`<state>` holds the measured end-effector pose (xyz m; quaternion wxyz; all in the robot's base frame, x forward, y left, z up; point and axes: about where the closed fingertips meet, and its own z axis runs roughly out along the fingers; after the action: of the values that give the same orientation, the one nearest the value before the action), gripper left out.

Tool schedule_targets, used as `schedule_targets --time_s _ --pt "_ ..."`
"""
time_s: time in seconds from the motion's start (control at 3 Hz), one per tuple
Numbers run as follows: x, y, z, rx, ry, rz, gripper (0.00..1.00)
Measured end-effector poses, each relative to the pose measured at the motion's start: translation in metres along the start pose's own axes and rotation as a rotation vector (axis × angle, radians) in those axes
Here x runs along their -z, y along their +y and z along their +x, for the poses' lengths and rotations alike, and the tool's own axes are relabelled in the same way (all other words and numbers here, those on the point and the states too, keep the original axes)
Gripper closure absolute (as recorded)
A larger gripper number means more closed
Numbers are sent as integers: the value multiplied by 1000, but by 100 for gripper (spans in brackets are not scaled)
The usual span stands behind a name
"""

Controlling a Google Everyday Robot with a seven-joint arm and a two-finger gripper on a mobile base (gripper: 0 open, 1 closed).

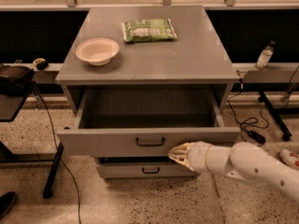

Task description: Close top drawer

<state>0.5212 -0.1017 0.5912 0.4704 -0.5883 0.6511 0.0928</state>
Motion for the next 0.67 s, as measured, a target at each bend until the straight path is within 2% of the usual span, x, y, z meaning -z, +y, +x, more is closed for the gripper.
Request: schedule_targets --time_s 0.33,0.67 --pt "-19 -26 13 -28 -84 -61 100" --pt "-17 -82 16 -32 -180 -103 100"
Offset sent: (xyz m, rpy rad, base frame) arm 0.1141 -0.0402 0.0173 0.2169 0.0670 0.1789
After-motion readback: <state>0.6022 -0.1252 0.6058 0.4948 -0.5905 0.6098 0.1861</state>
